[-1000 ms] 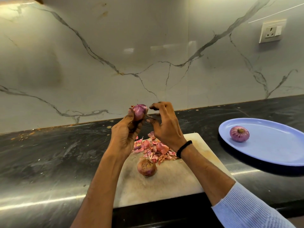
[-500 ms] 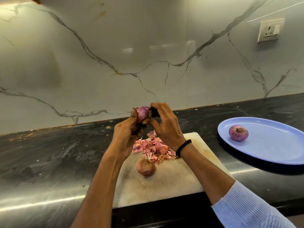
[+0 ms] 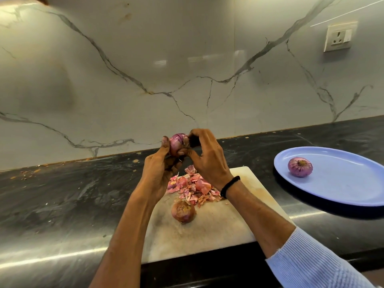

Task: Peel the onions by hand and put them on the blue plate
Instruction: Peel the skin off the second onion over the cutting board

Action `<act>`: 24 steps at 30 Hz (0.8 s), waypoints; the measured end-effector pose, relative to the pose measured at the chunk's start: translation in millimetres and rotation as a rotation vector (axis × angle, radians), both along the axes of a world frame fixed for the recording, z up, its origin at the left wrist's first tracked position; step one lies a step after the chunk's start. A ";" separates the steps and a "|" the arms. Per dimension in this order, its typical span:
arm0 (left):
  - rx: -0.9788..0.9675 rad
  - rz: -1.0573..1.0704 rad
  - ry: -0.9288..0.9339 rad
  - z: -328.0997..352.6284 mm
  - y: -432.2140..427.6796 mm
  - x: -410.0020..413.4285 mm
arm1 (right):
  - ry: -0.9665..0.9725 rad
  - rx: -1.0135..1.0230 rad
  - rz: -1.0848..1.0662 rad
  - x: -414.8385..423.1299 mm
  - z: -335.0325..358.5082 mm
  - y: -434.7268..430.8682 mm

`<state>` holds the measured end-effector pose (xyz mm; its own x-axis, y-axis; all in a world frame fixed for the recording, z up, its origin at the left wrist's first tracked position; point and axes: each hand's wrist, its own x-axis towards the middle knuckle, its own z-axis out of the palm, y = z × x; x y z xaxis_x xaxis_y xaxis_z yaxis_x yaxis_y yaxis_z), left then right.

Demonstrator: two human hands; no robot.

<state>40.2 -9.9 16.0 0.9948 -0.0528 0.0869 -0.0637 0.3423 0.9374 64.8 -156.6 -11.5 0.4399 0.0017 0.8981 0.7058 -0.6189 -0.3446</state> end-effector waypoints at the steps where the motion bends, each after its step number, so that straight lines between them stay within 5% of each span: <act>1: 0.010 -0.002 -0.015 -0.3 0.1 0.7 | 0.006 -0.002 0.007 0.1 -0.3 -0.1; 24: 0.047 0.040 -0.061 -1.2 5.7 6.6 | 0.046 0.050 0.071 1.3 0.7 -0.3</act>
